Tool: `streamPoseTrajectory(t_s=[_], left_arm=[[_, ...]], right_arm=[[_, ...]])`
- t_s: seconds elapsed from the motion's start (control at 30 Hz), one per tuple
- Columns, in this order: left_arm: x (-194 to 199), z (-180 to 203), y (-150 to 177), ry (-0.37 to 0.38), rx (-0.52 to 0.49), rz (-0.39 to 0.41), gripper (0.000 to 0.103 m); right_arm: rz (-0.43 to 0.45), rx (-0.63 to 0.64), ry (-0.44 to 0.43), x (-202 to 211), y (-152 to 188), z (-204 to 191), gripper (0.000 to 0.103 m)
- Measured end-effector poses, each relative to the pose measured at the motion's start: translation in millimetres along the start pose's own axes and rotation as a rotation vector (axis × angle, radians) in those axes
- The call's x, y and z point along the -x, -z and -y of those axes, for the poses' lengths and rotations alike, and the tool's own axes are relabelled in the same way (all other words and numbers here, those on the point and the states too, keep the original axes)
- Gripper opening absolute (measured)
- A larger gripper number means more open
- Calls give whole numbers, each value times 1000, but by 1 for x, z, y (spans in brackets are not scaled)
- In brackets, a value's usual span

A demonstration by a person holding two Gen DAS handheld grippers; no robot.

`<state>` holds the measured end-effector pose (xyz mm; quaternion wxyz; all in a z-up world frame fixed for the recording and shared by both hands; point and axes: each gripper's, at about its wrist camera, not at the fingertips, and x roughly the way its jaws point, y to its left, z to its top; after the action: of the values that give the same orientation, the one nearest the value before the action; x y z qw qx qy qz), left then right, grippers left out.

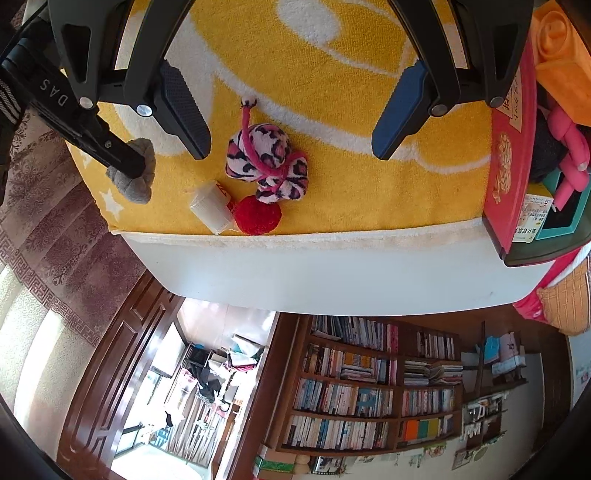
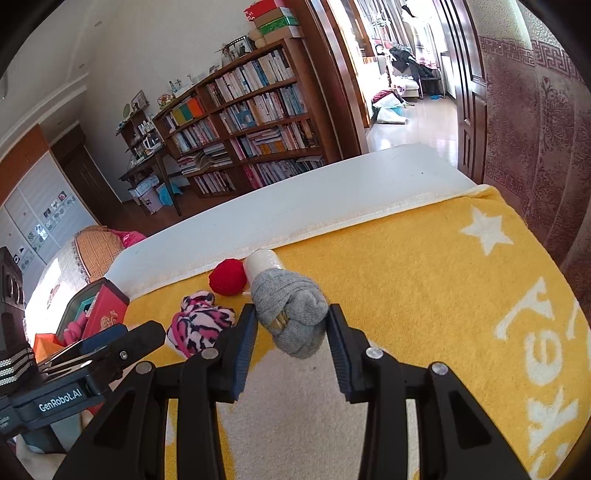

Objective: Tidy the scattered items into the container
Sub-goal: 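Grasp the grey sock with the right tool while the left tool grasps the leopard plush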

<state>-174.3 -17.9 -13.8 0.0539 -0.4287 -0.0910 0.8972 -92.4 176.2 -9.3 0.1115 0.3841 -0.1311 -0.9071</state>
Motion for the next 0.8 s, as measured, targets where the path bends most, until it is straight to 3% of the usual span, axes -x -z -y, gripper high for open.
streamPoseTrajectory(t_s=[0.17, 0.53, 0.57, 0.6, 0.8], left_arm=[[-24, 22, 0, -36, -76, -5, 91], [-69, 39, 0, -69, -134, -44, 90], [-72, 37, 1, -64, -126, -58, 82], [-72, 35, 1, -53, -115, -62, 67], [-51, 23, 2, -41, -79, 6, 66]], right_arm=[[50, -63, 36, 10, -10, 19, 42], [48, -72, 43, 7, -13, 21, 42], [50, -71, 45, 7, -12, 21, 42], [52, -71, 45, 7, -12, 21, 42], [53, -65, 42, 7, -9, 21, 42]])
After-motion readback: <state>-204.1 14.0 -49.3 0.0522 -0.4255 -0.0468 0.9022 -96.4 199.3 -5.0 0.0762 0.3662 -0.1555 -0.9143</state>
